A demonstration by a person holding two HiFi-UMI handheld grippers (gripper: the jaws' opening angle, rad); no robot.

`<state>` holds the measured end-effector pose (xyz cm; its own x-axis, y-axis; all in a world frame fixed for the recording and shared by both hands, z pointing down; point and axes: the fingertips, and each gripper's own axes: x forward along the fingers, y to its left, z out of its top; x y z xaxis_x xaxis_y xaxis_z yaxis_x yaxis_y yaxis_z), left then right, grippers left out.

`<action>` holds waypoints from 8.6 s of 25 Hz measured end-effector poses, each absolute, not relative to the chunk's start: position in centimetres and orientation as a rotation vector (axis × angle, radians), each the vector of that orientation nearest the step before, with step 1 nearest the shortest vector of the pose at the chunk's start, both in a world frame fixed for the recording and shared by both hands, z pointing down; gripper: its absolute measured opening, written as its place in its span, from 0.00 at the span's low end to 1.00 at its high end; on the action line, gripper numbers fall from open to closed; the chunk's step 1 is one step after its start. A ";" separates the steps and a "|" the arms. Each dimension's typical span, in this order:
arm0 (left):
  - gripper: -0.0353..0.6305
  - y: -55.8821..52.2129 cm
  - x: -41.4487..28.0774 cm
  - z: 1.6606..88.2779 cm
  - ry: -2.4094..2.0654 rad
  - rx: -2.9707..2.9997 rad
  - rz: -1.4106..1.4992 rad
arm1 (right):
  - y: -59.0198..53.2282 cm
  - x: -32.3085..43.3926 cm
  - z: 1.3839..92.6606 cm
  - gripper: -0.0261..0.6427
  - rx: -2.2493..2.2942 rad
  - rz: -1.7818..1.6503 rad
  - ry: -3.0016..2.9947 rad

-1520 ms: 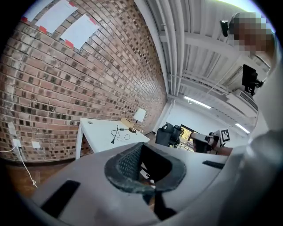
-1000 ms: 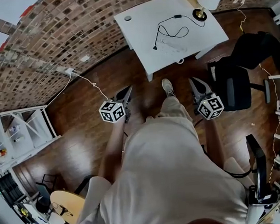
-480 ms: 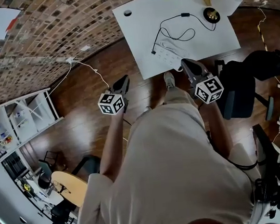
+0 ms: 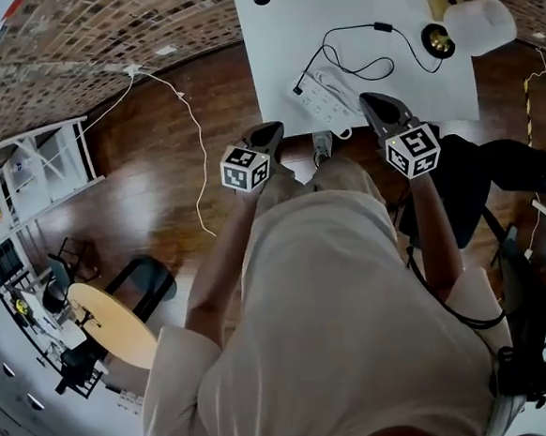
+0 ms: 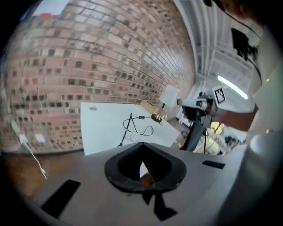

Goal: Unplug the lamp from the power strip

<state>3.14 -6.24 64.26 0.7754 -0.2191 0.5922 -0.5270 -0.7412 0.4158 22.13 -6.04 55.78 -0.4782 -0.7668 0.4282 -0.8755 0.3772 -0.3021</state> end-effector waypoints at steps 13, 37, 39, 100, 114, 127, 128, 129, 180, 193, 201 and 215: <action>0.06 -6.7 11.5 76.0 -0.555 1.754 0.202 | -10.7 15.2 64.9 0.11 0.919 0.738 -2.265; 0.06 -7.8 13.3 80.2 -0.559 1.789 0.242 | -13.7 7.4 77.4 0.15 0.557 0.804 -1.984; 0.06 -7.2 13.9 80.0 -0.506 1.819 0.243 | -13.7 7.0 77.5 0.13 0.529 0.796 -1.976; 0.05 -8.2 17.9 79.7 -0.285 1.591 0.138 | -15.0 10.0 76.8 0.05 0.844 1.201 -1.803; 0.04 -7.3 18.0 79.3 -0.291 1.596 0.148 | -17.2 13.1 72.3 0.06 0.960 1.299 -1.858; 0.11 -4.9 7.0 75.4 -0.391 1.779 0.028 | -12.9 22.2 76.5 0.07 1.096 1.511 -1.734; 0.11 -4.8 6.2 75.2 -0.405 1.789 0.036 | -12.7 22.5 76.8 0.07 1.091 1.517 -1.727; 0.11 -4.8 5.5 75.0 -0.420 1.798 0.042 | -12.4 22.8 77.0 0.07 1.086 1.525 -1.720; 0.06 -18.7 -4.5 51.5 -0.572 2.077 -0.001 | -17.1 19.7 49.8 0.19 1.565 1.091 -2.465; 0.06 -18.5 -17.7 49.6 -0.666 2.235 0.063 | -17.1 10.9 50.0 0.13 1.668 1.024 -2.274; 0.06 -16.7 -22.0 50.6 -0.579 2.274 0.090 | -13.9 3.9 50.5 0.09 1.641 0.964 -2.291; 0.06 -9.2 -21.3 50.3 -0.464 2.290 0.076 | -7.9 1.1 53.1 0.09 1.463 0.925 -2.240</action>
<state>-21.29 -9.22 50.26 0.9316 -0.3056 0.1970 -0.3526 -0.6271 0.6946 1.14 -7.88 53.10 -0.4309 -0.6983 0.5715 -0.8981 0.2704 -0.3467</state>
